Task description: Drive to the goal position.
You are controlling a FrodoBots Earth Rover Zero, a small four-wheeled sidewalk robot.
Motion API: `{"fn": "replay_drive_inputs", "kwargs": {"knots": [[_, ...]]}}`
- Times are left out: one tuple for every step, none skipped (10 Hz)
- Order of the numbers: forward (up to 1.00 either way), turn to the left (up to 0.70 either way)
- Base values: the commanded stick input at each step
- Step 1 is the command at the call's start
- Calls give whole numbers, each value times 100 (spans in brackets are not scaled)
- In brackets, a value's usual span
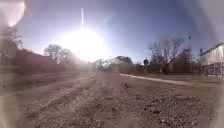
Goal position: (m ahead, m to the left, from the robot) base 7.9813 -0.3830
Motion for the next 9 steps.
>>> {"fn": "replay_drive_inputs", "kwargs": {"knots": [[50, 0], [50, 0], [50, 0], [50, 0], [50, 0], [50, 0], [50, 0], [50, 0], [50, 0]]}}
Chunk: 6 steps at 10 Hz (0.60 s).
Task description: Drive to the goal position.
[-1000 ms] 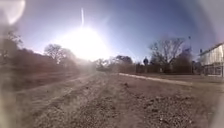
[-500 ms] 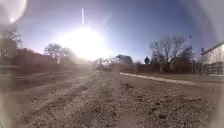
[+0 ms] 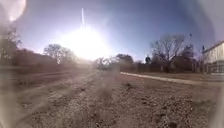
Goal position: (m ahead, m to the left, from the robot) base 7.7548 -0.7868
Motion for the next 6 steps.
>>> {"fn": "replay_drive_inputs", "kwargs": {"knots": [[50, 0], [50, 0], [50, 0], [50, 0], [50, 0], [50, 0]]}}
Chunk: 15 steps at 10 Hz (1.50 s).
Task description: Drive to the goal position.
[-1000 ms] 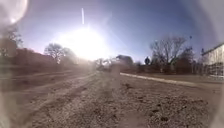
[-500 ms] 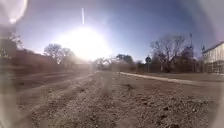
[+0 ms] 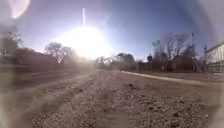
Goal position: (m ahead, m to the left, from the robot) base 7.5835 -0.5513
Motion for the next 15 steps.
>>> {"fn": "replay_drive_inputs", "kwargs": {"knots": [[50, 0], [50, 0], [50, 0], [50, 0], [50, 0], [50, 0], [50, 0], [50, 0], [50, 0], [50, 0], [50, 0], [50, 0], [50, 0], [50, 0], [50, 0]]}}
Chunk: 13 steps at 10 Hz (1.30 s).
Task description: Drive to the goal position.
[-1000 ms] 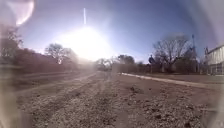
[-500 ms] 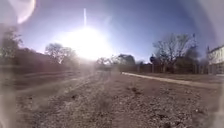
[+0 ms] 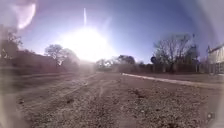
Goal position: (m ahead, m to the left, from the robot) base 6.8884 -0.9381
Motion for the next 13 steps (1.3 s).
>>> {"fn": "replay_drive_inputs", "kwargs": {"knots": [[50, 0], [50, 0], [50, 0], [50, 0], [50, 0], [50, 0], [50, 0], [50, 0], [50, 0], [50, 0], [50, 0], [50, 0], [50, 0]]}}
